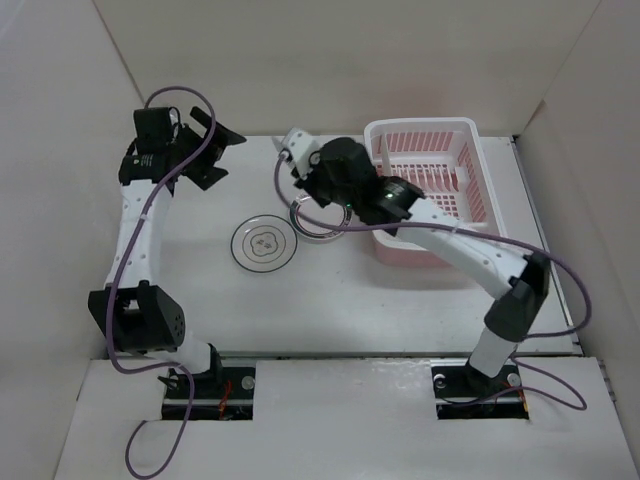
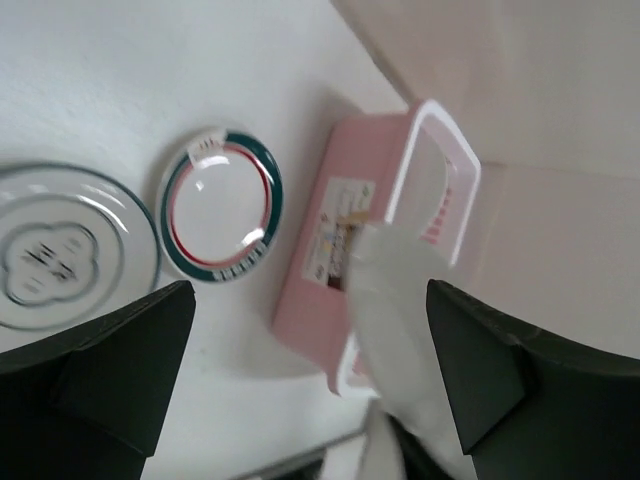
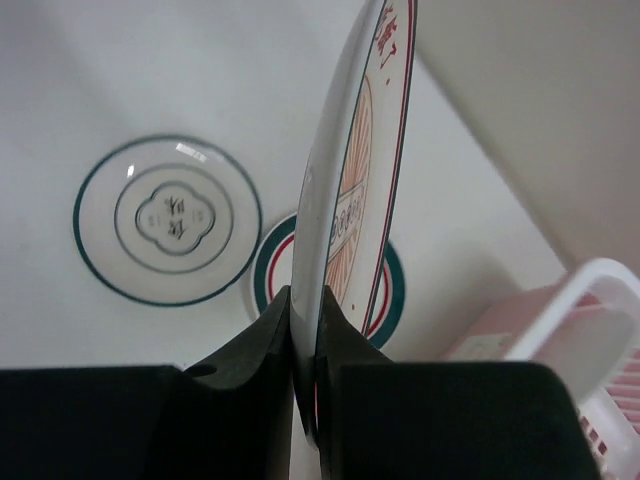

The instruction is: Load the plates into the dish rack

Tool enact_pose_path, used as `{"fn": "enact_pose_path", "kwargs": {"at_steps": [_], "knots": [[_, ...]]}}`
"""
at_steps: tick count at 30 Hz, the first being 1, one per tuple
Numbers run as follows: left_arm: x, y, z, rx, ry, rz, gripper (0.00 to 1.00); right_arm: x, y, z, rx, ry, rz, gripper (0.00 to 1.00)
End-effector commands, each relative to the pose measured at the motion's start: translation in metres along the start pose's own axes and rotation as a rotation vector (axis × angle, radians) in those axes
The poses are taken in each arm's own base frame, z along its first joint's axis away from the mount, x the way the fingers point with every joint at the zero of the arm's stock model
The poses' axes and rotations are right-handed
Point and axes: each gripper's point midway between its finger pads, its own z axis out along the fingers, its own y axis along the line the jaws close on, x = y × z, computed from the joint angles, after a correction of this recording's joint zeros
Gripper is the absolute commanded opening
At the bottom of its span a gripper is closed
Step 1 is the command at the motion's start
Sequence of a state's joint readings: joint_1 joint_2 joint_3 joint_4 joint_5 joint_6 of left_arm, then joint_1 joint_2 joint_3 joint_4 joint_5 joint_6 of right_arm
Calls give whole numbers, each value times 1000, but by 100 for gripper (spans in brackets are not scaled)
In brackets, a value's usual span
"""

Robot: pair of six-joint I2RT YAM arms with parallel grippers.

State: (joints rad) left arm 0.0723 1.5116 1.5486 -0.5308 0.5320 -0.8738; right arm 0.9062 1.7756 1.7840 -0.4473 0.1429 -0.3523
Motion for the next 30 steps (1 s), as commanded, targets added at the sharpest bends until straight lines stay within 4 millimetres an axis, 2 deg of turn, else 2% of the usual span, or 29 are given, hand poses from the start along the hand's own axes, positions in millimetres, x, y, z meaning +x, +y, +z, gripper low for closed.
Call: {"fn": "enact_pose_path", "kwargs": {"at_steps": [1, 2, 3, 4, 5, 6, 7, 9, 10, 11, 12, 13, 16, 17, 19, 23, 30], "knots": [[-27, 13, -13, -144, -149, 168, 100, -87, -84, -91, 231, -318, 218, 0], [-35, 28, -9, -230, -193, 185, 100, -88, -97, -101, 254, -335, 252, 0], [-36, 36, -6, -267, -194, 224, 100, -81, -127, -114, 326, -339, 298, 0], [-26, 47, -2, -308, -171, 237, 100, -74, -140, -122, 345, -339, 332, 0], [-20, 57, 4, -355, -157, 263, 100, -66, -168, -141, 393, -355, 396, 0], [-19, 67, 8, -385, -154, 258, 100, -58, -180, -147, 415, -353, 419, 0], [-8, 78, 14, -414, -126, 265, 100, -46, -191, -151, 445, -330, 437, 0], [2, 88, 23, -429, -109, 275, 100, -25, -210, -152, 487, -297, 481, 0], [8, 88, 24, -423, -104, 283, 100, -6, -229, -156, 526, -273, 505, 0], [13, 97, 25, -434, -94, 280, 100, 10, -235, -153, 538, -249, 535, 0], [19, 97, 29, -420, -75, 284, 100, 30, -246, -149, 526, -229, 588, 0], [20, 96, 29, -413, -67, 283, 100, 37, -251, -147, 515, -226, 615, 0], [34, 101, 39, -422, -19, 291, 100, 75, -256, -118, 483, -157, 688, 0], [38, 98, 41, -423, -6, 297, 100, 81, -261, -114, 492, -149, 693, 0], [36, 100, 43, -436, -4, 307, 100, 103, -253, -91, 459, -102, 729, 0], [34, 91, 42, -431, -10, 318, 100, 121, -252, -67, 428, -76, 749, 0], [28, 90, 39, -462, -20, 339, 100, 155, -250, -36, 405, -11, 783, 0]]}}
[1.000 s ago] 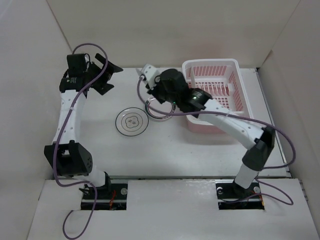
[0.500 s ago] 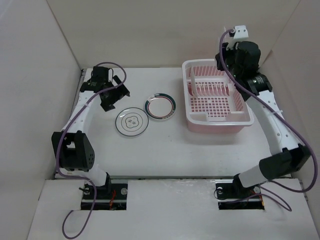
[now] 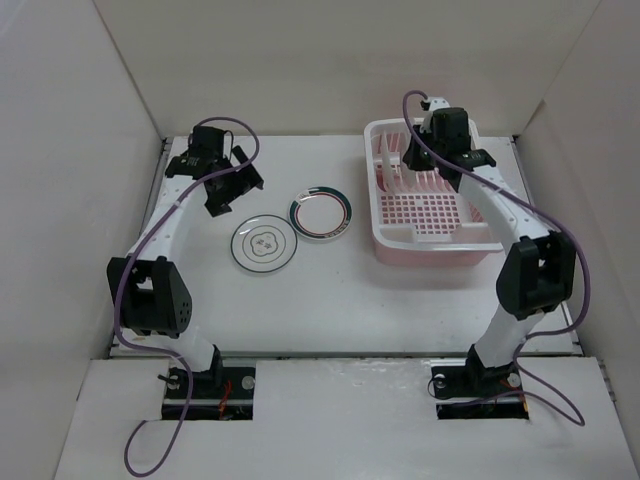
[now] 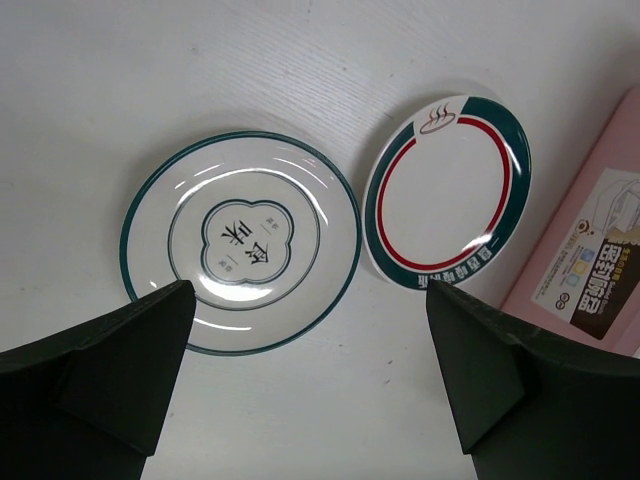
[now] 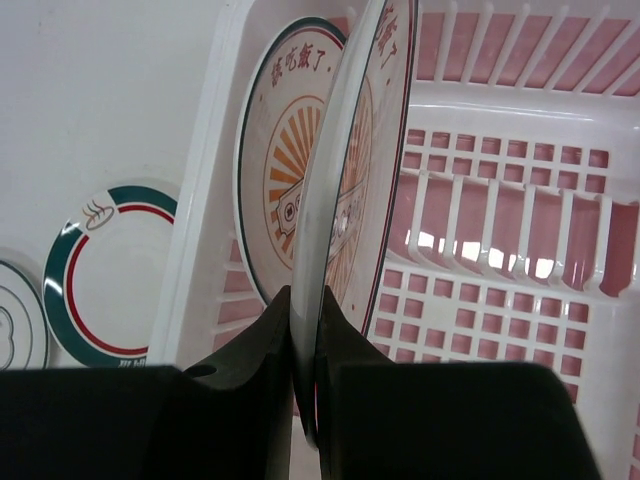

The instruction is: Load the plates into the dish rack

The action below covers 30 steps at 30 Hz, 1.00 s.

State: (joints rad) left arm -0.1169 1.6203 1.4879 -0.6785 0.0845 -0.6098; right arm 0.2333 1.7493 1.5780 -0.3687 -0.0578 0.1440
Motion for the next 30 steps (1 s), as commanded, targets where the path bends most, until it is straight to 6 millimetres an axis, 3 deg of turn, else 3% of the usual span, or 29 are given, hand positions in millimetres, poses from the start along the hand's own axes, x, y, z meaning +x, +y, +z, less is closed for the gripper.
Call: {"fn": "enact_pose_path", "kwargs": {"at_steps": [1, 13, 24, 30], "knots": [[-10, -1, -12, -11, -31, 24, 100, -42, 3, 1, -39, -137, 18, 0], [-9, 2, -12, -24, -30, 24, 100, -21, -9, 30, -11, -77, 19, 0], [-7, 1, -14, -17, -24, 15, 100, -17, -21, 39, 21, -49, -16, 0], [-7, 1, -14, -17, -24, 15, 100, -16, -27, 44, 31, -38, -29, 16]]}}
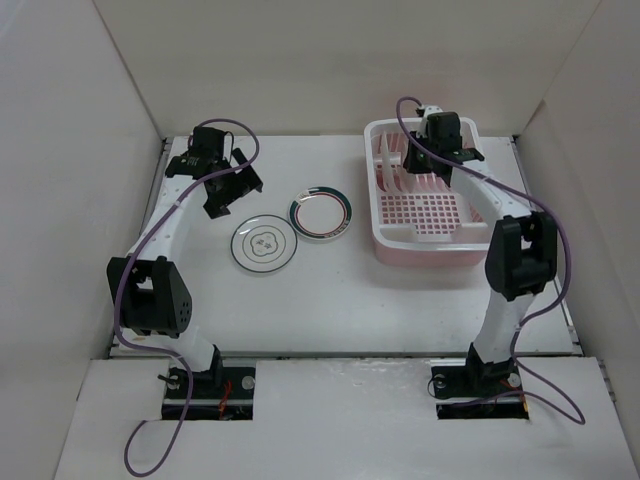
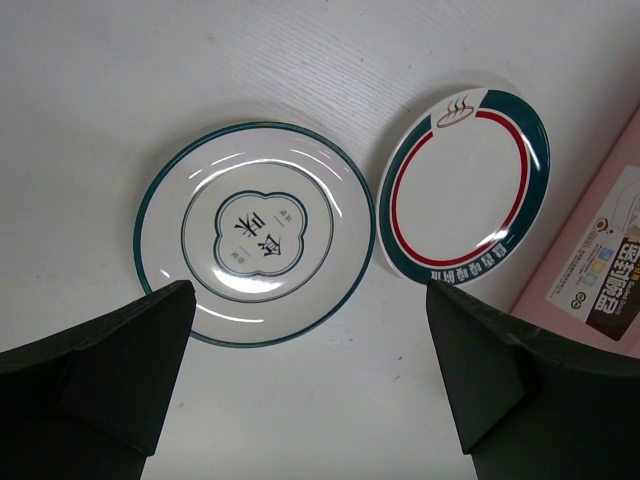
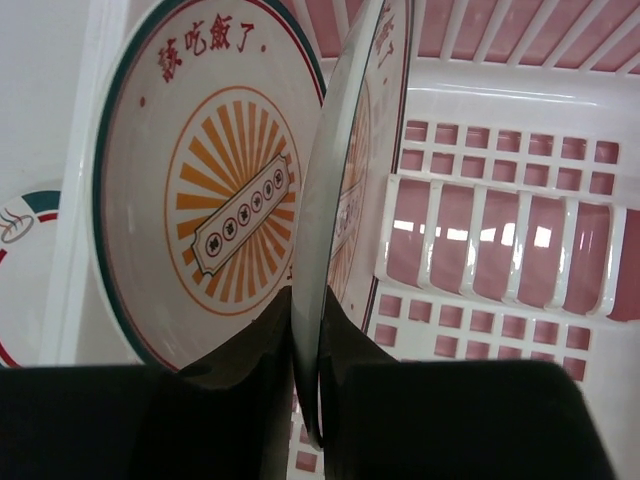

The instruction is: Load the plates into the dish rack

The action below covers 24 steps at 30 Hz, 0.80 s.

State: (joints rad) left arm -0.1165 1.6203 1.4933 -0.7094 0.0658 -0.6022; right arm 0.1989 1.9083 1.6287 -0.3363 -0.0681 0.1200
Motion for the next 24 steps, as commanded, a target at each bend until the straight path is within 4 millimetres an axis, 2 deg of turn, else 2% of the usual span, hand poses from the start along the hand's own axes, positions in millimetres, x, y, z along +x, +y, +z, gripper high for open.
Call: {"fn": "enact_pose_path", "kwargs": {"at_steps": [1, 5, 7, 10, 12, 13, 15, 16, 17, 18, 20, 21, 22, 24], "knots": [[-9, -5, -12, 14, -32, 8, 100, -36, -3, -6, 5, -90, -26, 18], [-9, -5, -12, 14, -32, 8, 100, -40, -3, -7, 4, -99, -26, 20], [-7, -4, -12, 8, -25, 7, 100, -38, -8, -7, 13, -91, -21, 39], [-7, -4, -12, 8, -25, 7, 100, -38, -6, -7, 2, -90, -21, 50], [-7, -4, -12, 8, -25, 7, 100, -45, -5, -15, 0, -109, -23, 61], [-7, -4, -12, 8, -25, 7, 100, -45, -5, -15, 0, -110, -23, 74], [-5, 0, -10, -5, -24, 7, 100, -54, -2, -25, -4, -134, -16, 78], [-5, 0, -10, -5, -24, 7, 100, -54, -4, -25, 5, -135, -15, 85], [-2, 3, -8, -12, -14, 7, 100, -60, -5, -31, 15, -152, -15, 88], [-4, 1, -8, -7, -21, 7, 100, -64, -10, -38, 30, -165, -1, 99], [-4, 9, -6, -21, -26, 12, 100, -72, -14, -48, 60, -192, 0, 100], [-3, 16, -4, -30, -28, -1, 100, -82, -19, -59, 77, -221, 5, 100], [-5, 21, -5, -31, -40, 0, 100, -81, -26, -64, 115, -220, 10, 100], [-2, 43, -1, -52, -24, -31, 100, -86, -29, -75, 142, -244, 12, 100]]}}
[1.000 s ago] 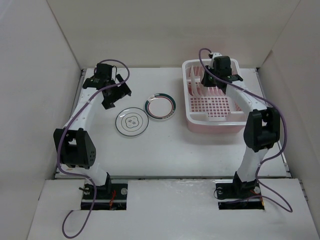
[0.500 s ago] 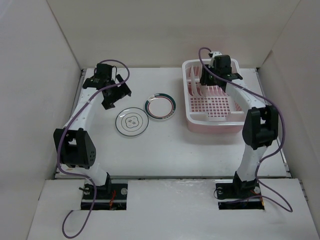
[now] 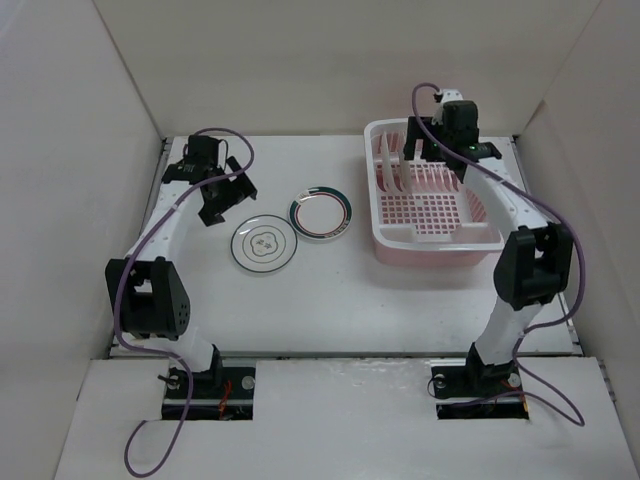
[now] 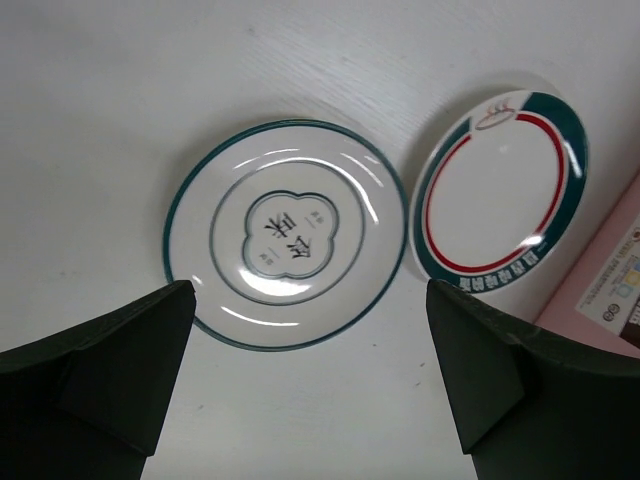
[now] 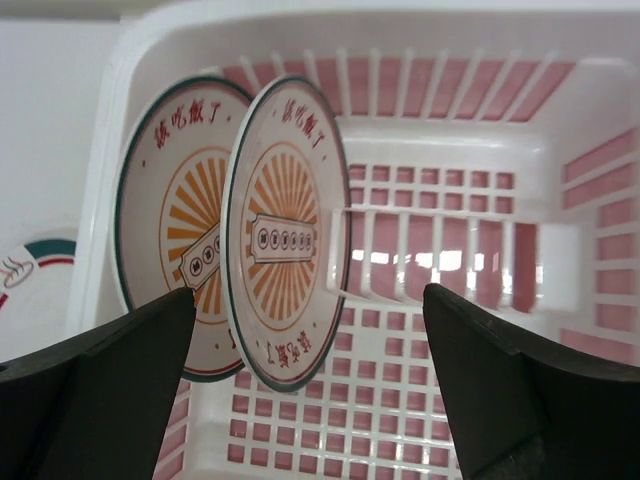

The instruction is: Load the plates into the dish rack

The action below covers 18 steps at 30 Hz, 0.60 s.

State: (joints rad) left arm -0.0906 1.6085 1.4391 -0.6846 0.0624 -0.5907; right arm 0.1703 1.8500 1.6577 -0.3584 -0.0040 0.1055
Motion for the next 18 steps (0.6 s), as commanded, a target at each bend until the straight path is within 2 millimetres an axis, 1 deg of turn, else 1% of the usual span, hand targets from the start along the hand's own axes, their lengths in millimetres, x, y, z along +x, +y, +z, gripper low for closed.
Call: {"fn": "enact_pose_path", "kwargs": {"at_steps": [1, 2, 3, 4, 5, 6, 7, 8, 9, 10, 11, 12, 13, 14, 15, 16, 17, 18], "knots": [[-3, 33, -7, -27, -25, -24, 100, -68, -10, -57, 60, -198, 18, 100], [-4, 35, -7, -8, -33, -36, 100, -69, -9, -63, 50, -204, 18, 100], [-7, 43, -12, 2, -55, -45, 100, -70, -4, -69, 23, -210, 15, 100], [4, 54, -6, -6, -31, -44, 100, -77, -1, -81, -6, -239, 15, 100], [10, 56, -5, 15, -16, -54, 100, -82, 6, -88, -47, -261, 21, 100], [9, 56, -7, 44, -35, -50, 100, -85, 19, -96, -137, -273, 19, 100], [22, 69, 1, 36, -4, -58, 100, -83, 30, -101, -198, -278, 9, 100], [29, 70, 3, 49, 4, -58, 100, -92, 35, -115, -242, -311, 13, 100], [29, 71, 6, 74, -5, -65, 100, -89, 48, -119, -321, -298, -1, 100], [31, 74, 5, 85, -16, -70, 100, -98, 57, -132, -369, -321, -15, 100], [49, 82, 13, 78, 15, -84, 100, -103, 65, -142, -409, -331, -26, 100], [54, 82, 14, 103, 18, -89, 100, -101, 71, -145, -448, -325, -34, 100], [63, 81, 17, 145, 12, -109, 100, -106, 82, -163, -517, -350, -58, 100], [66, 82, 18, 153, 0, -106, 100, -107, 86, -165, -538, -357, -66, 100], [70, 80, 19, 177, -1, -134, 100, -110, 88, -173, -554, -369, -74, 100], [67, 71, 16, 239, -32, -135, 100, -109, 97, -180, -587, -371, -85, 100], [71, 73, 18, 243, -35, -155, 100, -109, 97, -180, -588, -371, -85, 100], [87, 81, 25, 231, -13, -184, 100, -115, 100, -195, -603, -404, -99, 100]]}}
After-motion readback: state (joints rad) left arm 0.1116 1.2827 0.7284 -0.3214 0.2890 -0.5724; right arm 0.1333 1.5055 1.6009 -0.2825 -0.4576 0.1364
